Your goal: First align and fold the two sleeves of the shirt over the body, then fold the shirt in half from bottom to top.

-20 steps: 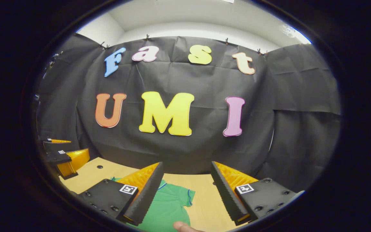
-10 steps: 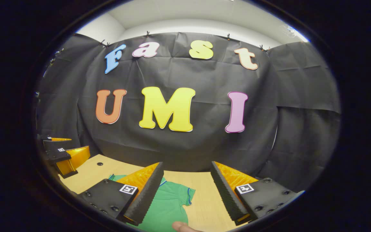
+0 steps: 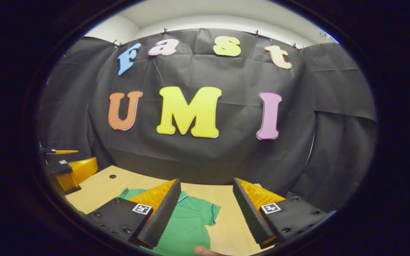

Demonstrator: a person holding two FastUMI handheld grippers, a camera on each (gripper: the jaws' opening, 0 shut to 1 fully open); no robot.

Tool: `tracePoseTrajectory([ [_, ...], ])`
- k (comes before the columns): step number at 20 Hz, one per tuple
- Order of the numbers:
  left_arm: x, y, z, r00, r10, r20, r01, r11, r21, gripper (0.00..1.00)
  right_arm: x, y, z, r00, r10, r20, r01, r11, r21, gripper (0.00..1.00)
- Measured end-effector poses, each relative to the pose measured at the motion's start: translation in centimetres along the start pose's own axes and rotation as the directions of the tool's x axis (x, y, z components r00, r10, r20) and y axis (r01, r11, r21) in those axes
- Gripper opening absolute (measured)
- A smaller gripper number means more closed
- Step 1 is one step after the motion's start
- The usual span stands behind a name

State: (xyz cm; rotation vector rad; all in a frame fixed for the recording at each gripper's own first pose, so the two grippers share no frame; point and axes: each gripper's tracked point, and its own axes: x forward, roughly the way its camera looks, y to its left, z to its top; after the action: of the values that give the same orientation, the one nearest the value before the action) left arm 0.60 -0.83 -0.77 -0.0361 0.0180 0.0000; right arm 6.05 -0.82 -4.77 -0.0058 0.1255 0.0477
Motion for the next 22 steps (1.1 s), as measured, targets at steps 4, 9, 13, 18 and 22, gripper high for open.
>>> tracePoseTrajectory([
  [4, 0.1, 0.2, -0.1, 1.000, -0.003, 0.006, 0.003, 1.000, 0.018, 0.98, 4.6, -1.5, -4.7, 0.993, -0.044, -0.113, 0.045, 0.999, 0.009, 0.92],
  [9, 0.0, 0.7, -0.5, 1.000, 0.004, -0.006, -0.004, 0.999, 0.039, 0.98, 10.0, -3.0, -12.1, 0.965, -0.076, -0.250, 0.074, 0.997, -0.017, 0.95],
  [13, -0.2, 1.3, -1.2, 0.999, 0.026, -0.037, -0.024, 0.998, 0.054, 0.98, 13.4, -2.6, -18.2, 0.925, -0.050, -0.376, 0.049, 0.999, -0.012, 0.95],
  [18, -0.9, 2.5, -2.7, 0.990, 0.085, -0.112, -0.077, 0.994, 0.075, 0.98, 18.6, -2.8, -23.9, 0.872, -0.063, -0.486, 0.075, 0.997, 0.005, 0.95],
  [22, -1.3, 3.4, -3.1, 0.982, 0.125, -0.144, -0.111, 0.989, 0.102, 0.98, 21.7, -3.0, -27.3, 0.832, -0.070, -0.550, 0.088, 0.996, 0.007, 0.95],
])
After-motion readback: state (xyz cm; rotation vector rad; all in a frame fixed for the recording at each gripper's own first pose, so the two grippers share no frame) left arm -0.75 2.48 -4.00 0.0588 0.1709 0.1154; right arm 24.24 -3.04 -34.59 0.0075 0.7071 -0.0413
